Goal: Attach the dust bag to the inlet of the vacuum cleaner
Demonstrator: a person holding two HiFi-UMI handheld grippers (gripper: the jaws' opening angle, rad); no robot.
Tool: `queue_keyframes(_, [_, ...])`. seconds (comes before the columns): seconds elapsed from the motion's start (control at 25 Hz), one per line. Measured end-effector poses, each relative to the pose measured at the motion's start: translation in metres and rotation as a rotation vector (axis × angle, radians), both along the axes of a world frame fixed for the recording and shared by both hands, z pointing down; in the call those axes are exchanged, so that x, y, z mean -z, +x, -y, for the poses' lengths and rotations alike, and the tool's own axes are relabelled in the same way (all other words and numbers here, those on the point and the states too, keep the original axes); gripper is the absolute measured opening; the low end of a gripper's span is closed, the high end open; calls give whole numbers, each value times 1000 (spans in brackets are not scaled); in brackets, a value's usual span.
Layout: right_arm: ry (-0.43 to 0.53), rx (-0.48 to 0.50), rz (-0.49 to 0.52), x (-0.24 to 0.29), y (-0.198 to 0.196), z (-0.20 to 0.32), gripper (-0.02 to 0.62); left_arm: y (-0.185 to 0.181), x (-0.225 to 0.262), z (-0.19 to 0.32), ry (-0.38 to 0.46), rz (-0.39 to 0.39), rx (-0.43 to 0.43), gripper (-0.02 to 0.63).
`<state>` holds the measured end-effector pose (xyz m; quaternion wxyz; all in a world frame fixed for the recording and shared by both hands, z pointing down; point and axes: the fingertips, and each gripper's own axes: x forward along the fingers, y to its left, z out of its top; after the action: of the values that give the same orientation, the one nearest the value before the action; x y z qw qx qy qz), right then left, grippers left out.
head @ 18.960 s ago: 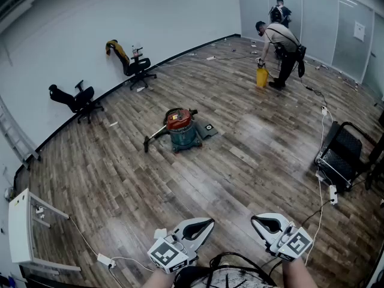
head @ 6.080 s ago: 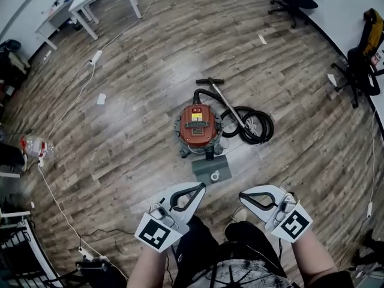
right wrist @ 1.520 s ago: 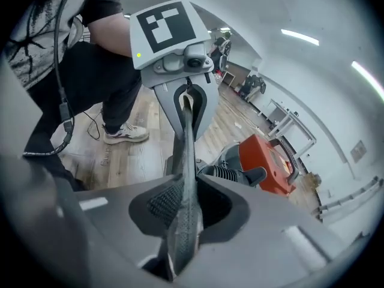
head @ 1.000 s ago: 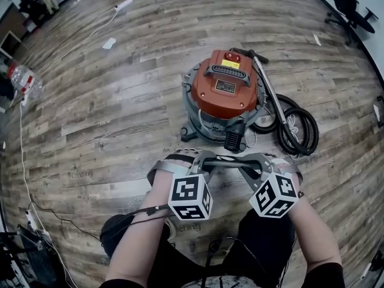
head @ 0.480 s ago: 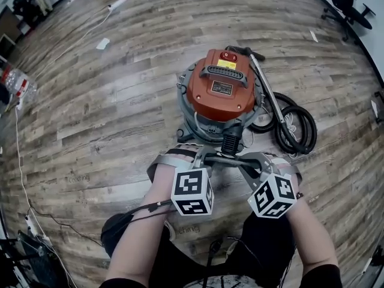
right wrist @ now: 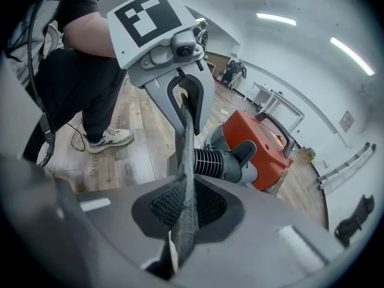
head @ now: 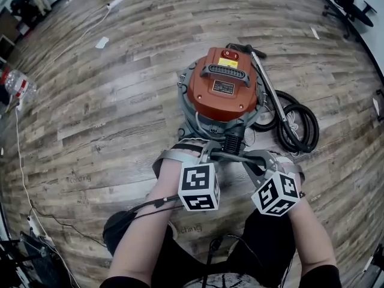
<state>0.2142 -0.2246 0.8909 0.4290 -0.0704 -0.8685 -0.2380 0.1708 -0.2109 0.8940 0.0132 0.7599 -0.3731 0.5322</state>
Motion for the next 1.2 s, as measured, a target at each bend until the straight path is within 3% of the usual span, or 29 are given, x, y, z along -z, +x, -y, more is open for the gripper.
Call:
queue_keyframes(0.48, [-119,-121,59,-11,1,7,31,2,8,11,18,-16,-13,43])
queue_keyframes(1.0, [146,102,-163,13,-21,8,31,-10,-21,-3,-76,-63,36,32])
queue_keyframes(1.08, [109,88,-150,12,-20,10,31,-10,-18,-1,-69,-74,44,32])
queue_keyframes(1.2, [-23,7,-91,7,-15,18,29,-8,-8,6,-40,-87,44,32])
